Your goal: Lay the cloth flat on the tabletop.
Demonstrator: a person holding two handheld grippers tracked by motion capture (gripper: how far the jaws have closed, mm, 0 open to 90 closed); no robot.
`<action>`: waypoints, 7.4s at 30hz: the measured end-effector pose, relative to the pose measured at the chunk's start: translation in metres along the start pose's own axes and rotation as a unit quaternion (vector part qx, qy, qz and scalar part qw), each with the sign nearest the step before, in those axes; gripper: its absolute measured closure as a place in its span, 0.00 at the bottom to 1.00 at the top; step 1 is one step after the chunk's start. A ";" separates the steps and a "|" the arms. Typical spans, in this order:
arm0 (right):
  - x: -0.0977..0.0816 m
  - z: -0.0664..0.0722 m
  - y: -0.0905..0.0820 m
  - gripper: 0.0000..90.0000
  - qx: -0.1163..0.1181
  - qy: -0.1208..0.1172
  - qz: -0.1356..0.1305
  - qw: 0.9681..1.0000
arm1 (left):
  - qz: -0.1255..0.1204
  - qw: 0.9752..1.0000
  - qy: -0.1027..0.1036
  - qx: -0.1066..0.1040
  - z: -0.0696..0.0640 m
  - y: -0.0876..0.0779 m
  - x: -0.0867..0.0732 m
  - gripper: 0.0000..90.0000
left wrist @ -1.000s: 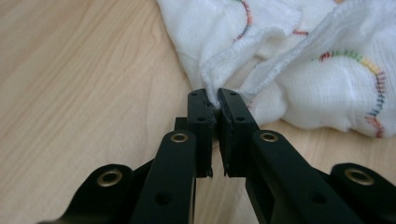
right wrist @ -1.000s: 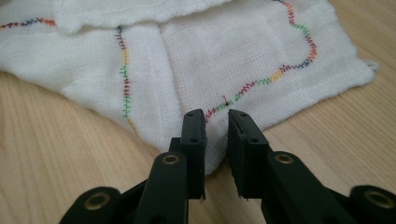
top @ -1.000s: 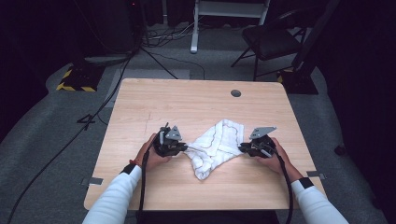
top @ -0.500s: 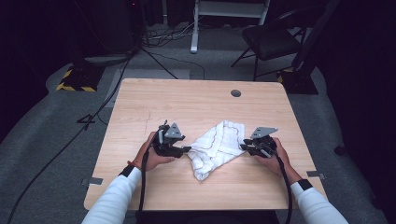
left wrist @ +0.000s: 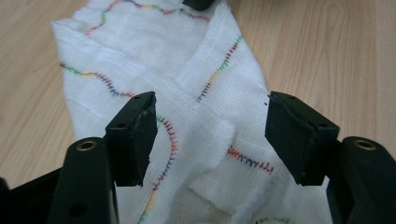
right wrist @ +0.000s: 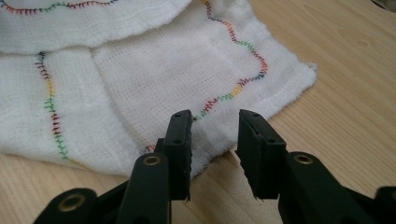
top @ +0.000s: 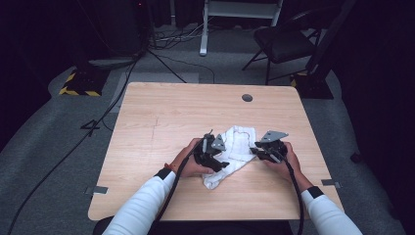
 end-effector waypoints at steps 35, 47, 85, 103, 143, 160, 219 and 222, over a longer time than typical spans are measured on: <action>0.039 -0.045 0.043 0.45 -0.010 0.138 -0.011 0.990 | 0.002 1.000 -0.017 0.023 0.026 0.000 -0.021 0.94; 0.039 -0.040 0.042 0.82 0.030 0.115 -0.012 0.993 | -0.013 0.998 -0.048 0.039 0.044 -0.015 -0.030 0.95; 0.088 -0.024 -0.096 0.97 0.013 0.025 -0.170 0.985 | -0.150 0.973 -0.091 0.147 0.072 -0.142 -0.027 0.95; 0.099 -0.076 -0.044 0.97 -0.037 0.077 -0.122 0.989 | -0.102 0.968 -0.159 0.163 0.151 -0.086 -0.011 0.95; 0.082 -0.051 0.000 0.80 0.001 0.060 -0.058 0.997 | -0.063 0.980 -0.164 0.097 0.114 -0.039 -0.010 0.37; 0.076 0.008 0.047 0.54 0.084 0.025 -0.021 0.996 | 0.007 0.998 -0.065 0.000 0.034 0.020 -0.003 0.38; -0.008 0.024 -0.072 0.95 0.097 -0.057 -0.055 0.992 | -0.004 0.998 -0.055 0.032 0.003 -0.056 -0.097 0.94; -0.022 0.022 -0.076 0.95 0.100 -0.050 -0.052 0.992 | -0.002 0.998 -0.057 0.028 0.000 -0.055 -0.102 0.94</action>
Point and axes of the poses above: each handheld gripper's, and its own axes: y roughly forward along the jaws, x roughly out of its top, z roughly to its left, the point moved 7 cm from there along y, roughly forward along the jaws, and after that the axes turned 9 degrees about z, right-handed, at the moved point
